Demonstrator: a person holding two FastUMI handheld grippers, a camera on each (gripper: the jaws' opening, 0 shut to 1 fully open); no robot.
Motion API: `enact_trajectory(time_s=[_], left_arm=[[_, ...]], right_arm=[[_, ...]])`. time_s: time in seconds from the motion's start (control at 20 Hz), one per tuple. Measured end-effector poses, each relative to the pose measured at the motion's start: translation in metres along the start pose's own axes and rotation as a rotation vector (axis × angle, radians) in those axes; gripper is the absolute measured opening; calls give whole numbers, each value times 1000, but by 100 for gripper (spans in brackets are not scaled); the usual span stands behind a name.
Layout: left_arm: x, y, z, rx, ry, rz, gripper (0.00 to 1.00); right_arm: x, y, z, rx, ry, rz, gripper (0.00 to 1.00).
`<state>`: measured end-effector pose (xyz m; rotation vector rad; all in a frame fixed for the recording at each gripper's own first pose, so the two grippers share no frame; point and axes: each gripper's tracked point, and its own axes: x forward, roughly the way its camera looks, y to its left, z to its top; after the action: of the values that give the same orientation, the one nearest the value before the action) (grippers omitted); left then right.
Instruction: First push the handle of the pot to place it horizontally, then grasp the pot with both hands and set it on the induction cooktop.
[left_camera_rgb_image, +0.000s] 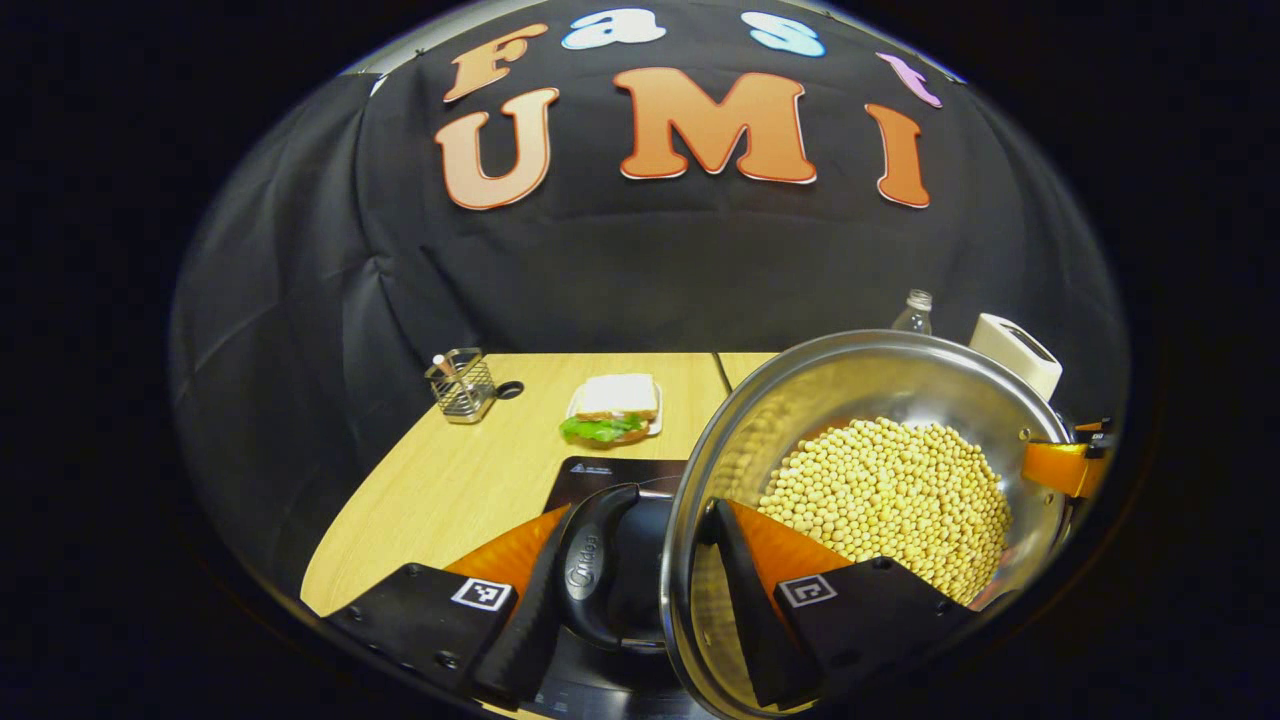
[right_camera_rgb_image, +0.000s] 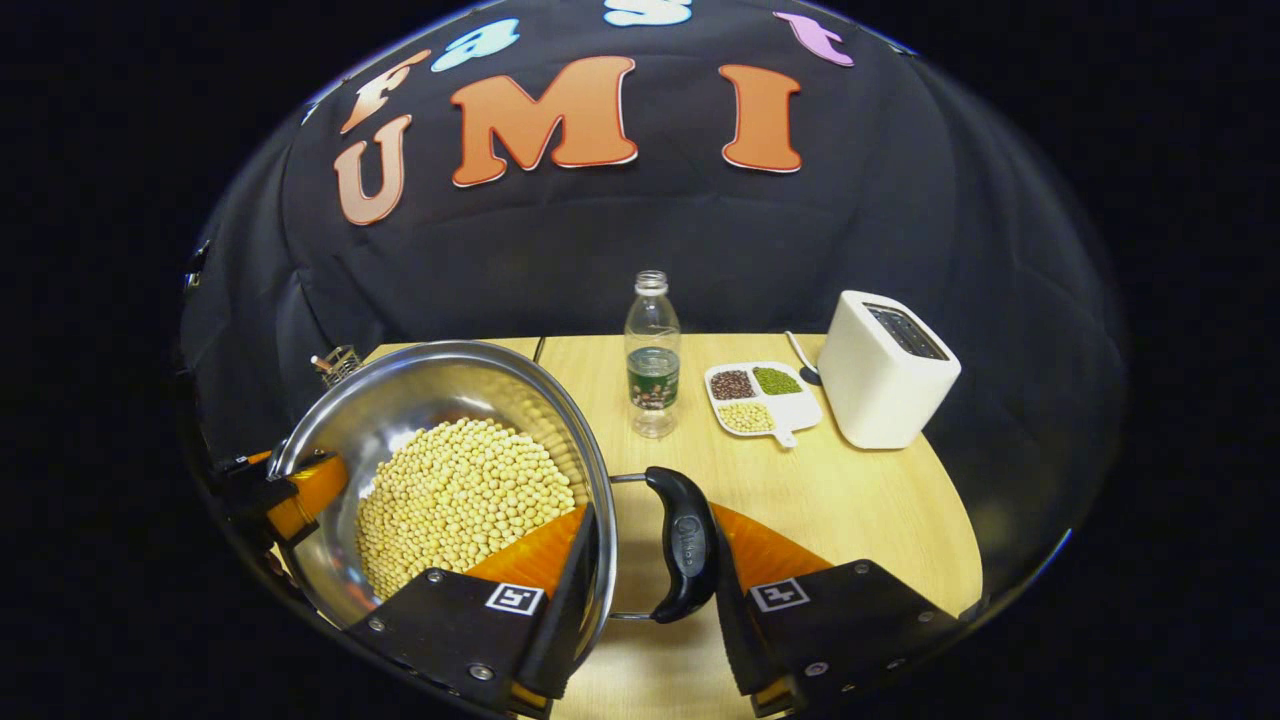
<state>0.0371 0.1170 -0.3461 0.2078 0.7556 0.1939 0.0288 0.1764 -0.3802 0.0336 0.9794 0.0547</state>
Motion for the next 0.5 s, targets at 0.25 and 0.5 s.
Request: enact_trajectory(time_s=[0.25,0.5], left_arm=[[2,42,-4,2,11,45,82],[5,79,-13,-38,39,80,78]], right_arm=[[11,38,-1,-33,20,42,60],[20,78,2,-76,36,72,56]])
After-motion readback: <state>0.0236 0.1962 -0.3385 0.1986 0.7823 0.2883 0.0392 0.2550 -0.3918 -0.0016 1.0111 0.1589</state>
